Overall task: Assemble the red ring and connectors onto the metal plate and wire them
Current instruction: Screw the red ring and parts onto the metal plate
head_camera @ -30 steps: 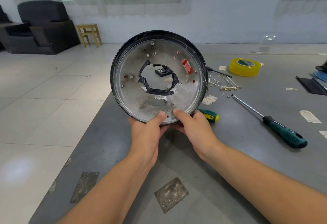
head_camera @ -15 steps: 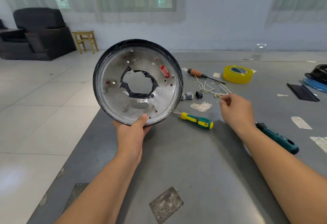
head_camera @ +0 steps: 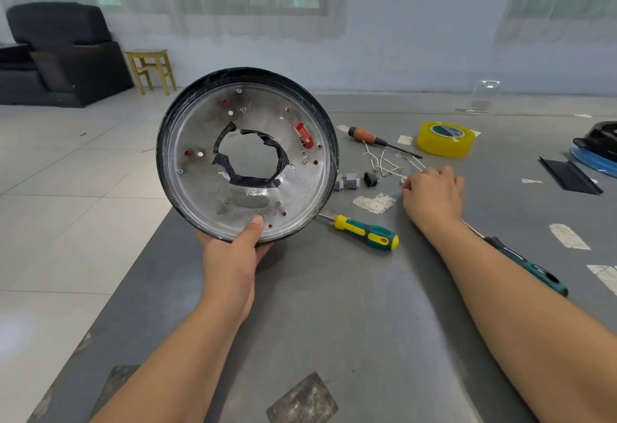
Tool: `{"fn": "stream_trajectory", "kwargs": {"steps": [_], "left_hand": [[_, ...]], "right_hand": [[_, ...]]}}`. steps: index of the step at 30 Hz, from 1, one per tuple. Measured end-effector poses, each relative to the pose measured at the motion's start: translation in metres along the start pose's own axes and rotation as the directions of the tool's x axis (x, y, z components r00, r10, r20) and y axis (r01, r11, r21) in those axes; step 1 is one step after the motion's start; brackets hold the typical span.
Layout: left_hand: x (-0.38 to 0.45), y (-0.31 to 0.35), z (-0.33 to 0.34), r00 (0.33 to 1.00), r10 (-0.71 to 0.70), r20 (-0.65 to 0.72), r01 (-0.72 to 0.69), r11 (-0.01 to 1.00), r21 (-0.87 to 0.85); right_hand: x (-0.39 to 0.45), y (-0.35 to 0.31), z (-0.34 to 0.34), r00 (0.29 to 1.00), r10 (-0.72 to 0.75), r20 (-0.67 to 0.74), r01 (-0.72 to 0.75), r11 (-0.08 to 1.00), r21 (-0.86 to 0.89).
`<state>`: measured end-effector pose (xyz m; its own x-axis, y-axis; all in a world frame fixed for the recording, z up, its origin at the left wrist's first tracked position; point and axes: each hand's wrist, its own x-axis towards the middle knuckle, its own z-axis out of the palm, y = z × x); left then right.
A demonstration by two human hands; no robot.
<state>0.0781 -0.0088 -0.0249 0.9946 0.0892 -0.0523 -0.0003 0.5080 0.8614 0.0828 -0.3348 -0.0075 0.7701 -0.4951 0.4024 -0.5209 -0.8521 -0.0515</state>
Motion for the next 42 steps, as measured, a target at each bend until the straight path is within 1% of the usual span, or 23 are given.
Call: {"fn": "stream_trajectory", "kwargs": {"steps": [5, 6, 7, 8, 9, 10, 11, 14, 17, 20, 23, 26, 30, 37, 42], "left_hand": [[-0.001, 0.0, -0.001, 1.0, -0.003, 0.002, 0.003, 1.0, 0.017], [-0.002, 0.001, 0.0, 1.0, -0.005, 0.001, 0.005, 1.0, 0.017], [-0.003, 0.002, 0.0, 1.0, -0.004, 0.002, 0.004, 1.0, 0.014], [-0.004, 0.002, 0.001, 1.0, -0.003, 0.004, 0.003, 1.0, 0.014], [-0.005, 0.003, 0.001, 1.0, -0.001, 0.005, 0.001, 1.0, 0.015], [-0.006, 0.004, 0.002, 1.0, 0.0, 0.004, 0.0, 1.0, 0.017], [-0.008, 0.004, 0.002, 1.0, -0.001, 0.003, 0.001, 1.0, 0.02], [-0.01, 0.005, 0.002, 1.0, -0.001, -0.001, 0.001, 1.0, 0.027], [-0.011, 0.004, 0.002, 1.0, 0.0, -0.009, 0.0, 0.999, 0.039], [-0.01, 0.004, 0.002, 1.0, 0.003, -0.01, -0.003, 0.998, 0.058], [-0.01, 0.002, 0.001, 1.0, 0.02, -0.003, -0.02, 0.996, 0.082], [-0.009, 0.0, 0.0, 0.999, 0.032, 0.02, -0.034, 0.991, 0.126], [-0.009, -0.001, 0.0, 0.999, 0.04, 0.03, -0.044, 0.983, 0.176], [-0.01, -0.004, -0.001, 0.997, 0.049, 0.053, -0.062, 0.959, 0.275], [-0.012, -0.003, 0.0, 0.997, 0.043, 0.071, -0.063, 0.947, 0.314]], "right_hand": [[-0.01, 0.001, 0.0, 0.998, 0.011, -0.054, -0.008, 0.998, 0.066], [-0.012, 0.001, -0.002, 0.998, 0.019, -0.054, -0.012, 0.993, 0.119], [-0.015, 0.0, -0.006, 0.999, 0.026, -0.039, -0.017, 0.977, 0.213], [-0.019, -0.001, -0.01, 0.999, 0.035, -0.009, -0.03, 0.939, 0.343], [-0.024, -0.004, -0.016, 0.999, 0.04, 0.024, -0.046, 0.878, 0.477], [-0.03, -0.008, -0.022, 0.998, 0.038, 0.047, -0.058, 0.805, 0.591], [-0.038, -0.012, -0.029, 0.998, 0.029, 0.048, -0.054, 0.743, 0.668], [-0.058, -0.029, -0.051, 0.999, -0.021, -0.025, 0.033, 0.605, 0.795], [-0.076, -0.05, -0.074, 0.991, -0.089, -0.102, 0.13, 0.422, 0.897], [-0.093, -0.072, -0.088, 0.971, -0.194, -0.138, 0.2, 0.347, 0.916], [-0.106, -0.089, -0.092, 0.945, -0.292, -0.151, 0.251, 0.346, 0.904], [-0.112, -0.1, -0.09, 0.907, -0.376, -0.189, 0.345, 0.408, 0.846], [-0.114, -0.106, -0.085, 0.845, -0.494, -0.204, 0.467, 0.495, 0.733], [-0.117, -0.111, -0.071, 0.81, -0.532, -0.247, 0.547, 0.533, 0.646], [-0.116, -0.112, -0.066, 0.793, -0.576, -0.199, 0.545, 0.524, 0.655]]}}
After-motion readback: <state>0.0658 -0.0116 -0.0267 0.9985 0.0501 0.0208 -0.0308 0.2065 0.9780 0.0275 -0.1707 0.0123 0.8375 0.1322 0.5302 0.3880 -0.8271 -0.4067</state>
